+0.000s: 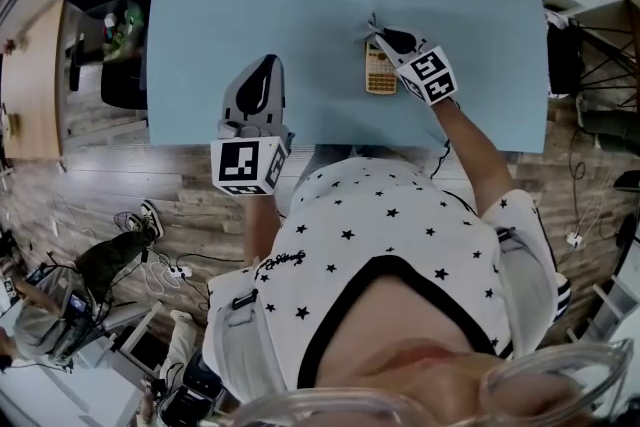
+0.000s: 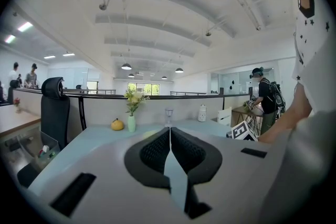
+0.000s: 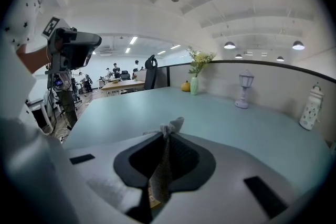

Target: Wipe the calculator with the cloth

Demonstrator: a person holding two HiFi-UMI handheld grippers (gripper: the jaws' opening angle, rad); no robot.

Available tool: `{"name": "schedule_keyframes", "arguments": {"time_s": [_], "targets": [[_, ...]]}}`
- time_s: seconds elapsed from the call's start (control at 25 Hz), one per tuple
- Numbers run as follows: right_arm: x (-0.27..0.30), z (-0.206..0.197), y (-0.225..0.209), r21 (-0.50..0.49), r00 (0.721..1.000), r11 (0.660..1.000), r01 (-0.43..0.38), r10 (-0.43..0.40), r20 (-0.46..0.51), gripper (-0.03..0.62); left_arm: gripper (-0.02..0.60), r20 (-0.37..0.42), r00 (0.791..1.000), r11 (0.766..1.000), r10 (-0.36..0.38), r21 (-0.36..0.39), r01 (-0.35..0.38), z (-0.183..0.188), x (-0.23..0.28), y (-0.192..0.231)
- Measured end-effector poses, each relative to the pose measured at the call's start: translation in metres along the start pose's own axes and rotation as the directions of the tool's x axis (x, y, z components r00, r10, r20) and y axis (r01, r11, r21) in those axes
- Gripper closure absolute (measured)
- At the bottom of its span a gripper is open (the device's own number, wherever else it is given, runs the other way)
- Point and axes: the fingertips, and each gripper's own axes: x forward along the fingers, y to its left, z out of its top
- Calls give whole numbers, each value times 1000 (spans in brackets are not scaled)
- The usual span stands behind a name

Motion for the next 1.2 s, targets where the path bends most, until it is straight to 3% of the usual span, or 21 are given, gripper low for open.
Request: {"name": "schedule_keyframes", "arguments": {"time_s": [1.2], "targets": [[-37,-50,91,83,982,981,-174,179,-66,563,549,-7,995,993,-103,52,104,10,14,-37]]}}
